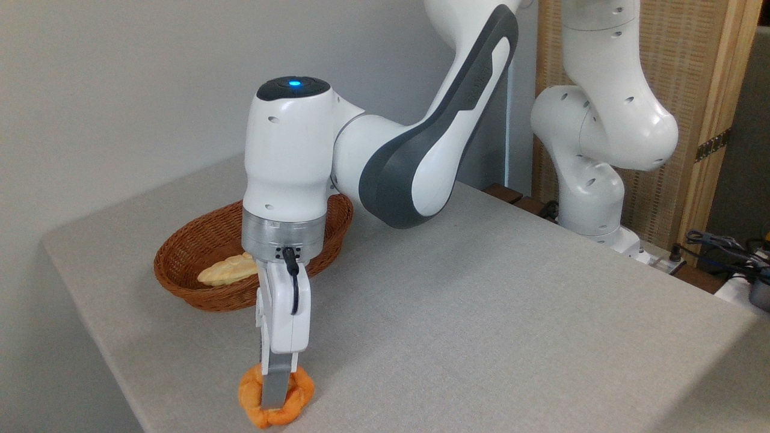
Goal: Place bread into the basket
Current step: 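Lift the held roll and carry it over the wicker basket, then lower the roll into the basket, open the gripper and raise it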
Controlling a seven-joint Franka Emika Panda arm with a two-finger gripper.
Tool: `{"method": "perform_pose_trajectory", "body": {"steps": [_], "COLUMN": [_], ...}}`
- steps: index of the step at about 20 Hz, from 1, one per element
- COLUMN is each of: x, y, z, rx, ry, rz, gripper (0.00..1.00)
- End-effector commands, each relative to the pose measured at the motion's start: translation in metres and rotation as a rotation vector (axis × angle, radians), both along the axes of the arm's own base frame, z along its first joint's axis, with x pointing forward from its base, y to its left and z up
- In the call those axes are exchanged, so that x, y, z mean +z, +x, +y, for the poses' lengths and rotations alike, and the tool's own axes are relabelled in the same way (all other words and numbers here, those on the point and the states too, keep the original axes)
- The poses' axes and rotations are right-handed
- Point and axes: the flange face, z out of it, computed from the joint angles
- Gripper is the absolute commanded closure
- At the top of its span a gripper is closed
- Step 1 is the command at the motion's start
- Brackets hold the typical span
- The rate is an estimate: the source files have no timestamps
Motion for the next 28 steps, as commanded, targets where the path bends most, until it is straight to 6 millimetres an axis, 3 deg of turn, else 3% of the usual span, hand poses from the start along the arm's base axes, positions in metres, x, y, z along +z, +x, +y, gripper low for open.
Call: {"method": "perform_pose_trajectory", "body": {"steps": [1, 4, 5, 8, 10, 11, 13, 14, 15, 28], "x": [0.046, 0.091, 0.101, 0.118, 0.116, 0.114, 0.107, 0.105, 0.103, 0.096], "y": [-0.014, -0.031, -0.039, -0.061, -0.072, -0.078, -0.093, -0.099, -0.103, -0.121], "z": [-0.007, -0.016, -0.029, -0.086, -0.130, -0.147, -0.177, -0.184, -0.191, -0.228], "rx": [-0.018, -0.039, -0.047, 0.041, 0.134, 0.174, 0.179, 0.169, 0.156, 0.252], "ry": [-0.019, -0.025, -0.030, -0.053, -0.063, -0.062, -0.037, -0.024, -0.014, -0.012], "rz": [0.066, 0.150, 0.173, 0.224, 0.259, 0.277, 0.342, 0.364, 0.380, 0.430], "gripper": [0.73, 0.65, 0.63, 0.58, 0.53, 0.38, 0.21, 0.03, 0.00, 0.00]}}
